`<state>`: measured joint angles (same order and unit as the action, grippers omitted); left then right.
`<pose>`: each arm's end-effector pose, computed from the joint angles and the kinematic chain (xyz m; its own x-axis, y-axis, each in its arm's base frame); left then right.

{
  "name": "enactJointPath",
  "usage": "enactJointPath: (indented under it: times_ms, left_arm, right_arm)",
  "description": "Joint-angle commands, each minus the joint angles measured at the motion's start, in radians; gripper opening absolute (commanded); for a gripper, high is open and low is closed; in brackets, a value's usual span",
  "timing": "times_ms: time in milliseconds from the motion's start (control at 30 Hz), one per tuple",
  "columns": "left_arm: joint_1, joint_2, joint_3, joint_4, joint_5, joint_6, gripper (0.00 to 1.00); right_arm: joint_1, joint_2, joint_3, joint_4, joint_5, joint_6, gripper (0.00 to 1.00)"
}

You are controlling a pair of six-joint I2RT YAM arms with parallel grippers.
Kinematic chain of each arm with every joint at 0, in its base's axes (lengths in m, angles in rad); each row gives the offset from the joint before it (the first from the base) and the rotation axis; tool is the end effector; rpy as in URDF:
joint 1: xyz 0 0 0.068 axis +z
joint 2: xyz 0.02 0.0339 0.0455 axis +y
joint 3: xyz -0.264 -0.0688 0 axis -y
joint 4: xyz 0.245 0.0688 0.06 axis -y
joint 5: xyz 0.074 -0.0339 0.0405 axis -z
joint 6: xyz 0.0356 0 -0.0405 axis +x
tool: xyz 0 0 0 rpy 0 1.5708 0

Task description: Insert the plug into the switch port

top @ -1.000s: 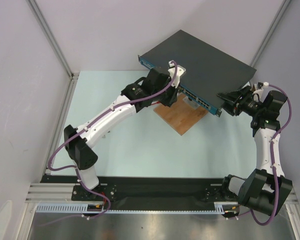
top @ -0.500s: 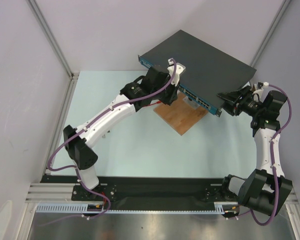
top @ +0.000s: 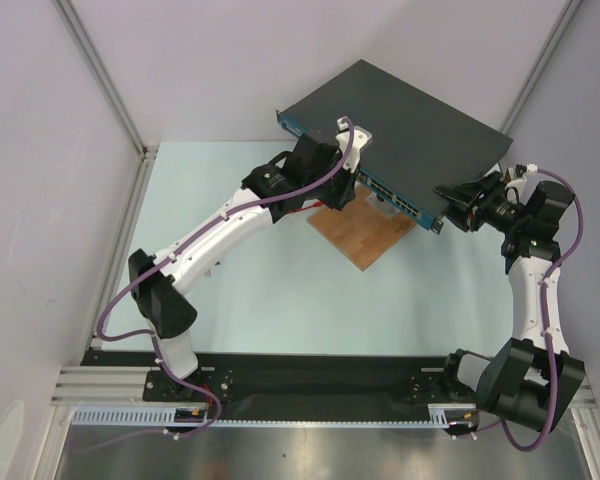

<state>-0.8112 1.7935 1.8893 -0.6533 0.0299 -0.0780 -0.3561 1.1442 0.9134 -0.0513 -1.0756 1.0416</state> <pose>0.2812 -0.2976 0.3962 -0.4211 0.3303 -0.8448 0.7116 0.6978 -0.0819 0.2455 -0.0579 0.3309 -0.6724 0.6878 -0.2735 -0.0910 0.2898 0.9527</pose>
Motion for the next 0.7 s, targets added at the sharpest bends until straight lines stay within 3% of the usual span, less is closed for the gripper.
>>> enactJointPath:
  times_ms: [0, 667]
  left_arm:
    - [0.012, 0.004, 0.031, 0.069, -0.013, 0.014, 0.0]
    - [0.01, 0.021, -0.015, 0.132, -0.027, 0.017, 0.0]
  right_arm:
    - [0.043, -0.008, 0.03, 0.105, 0.066, -0.173, 0.0]
    - [0.045, 0.003, 0.028, 0.12, 0.063, -0.141, 0.0]
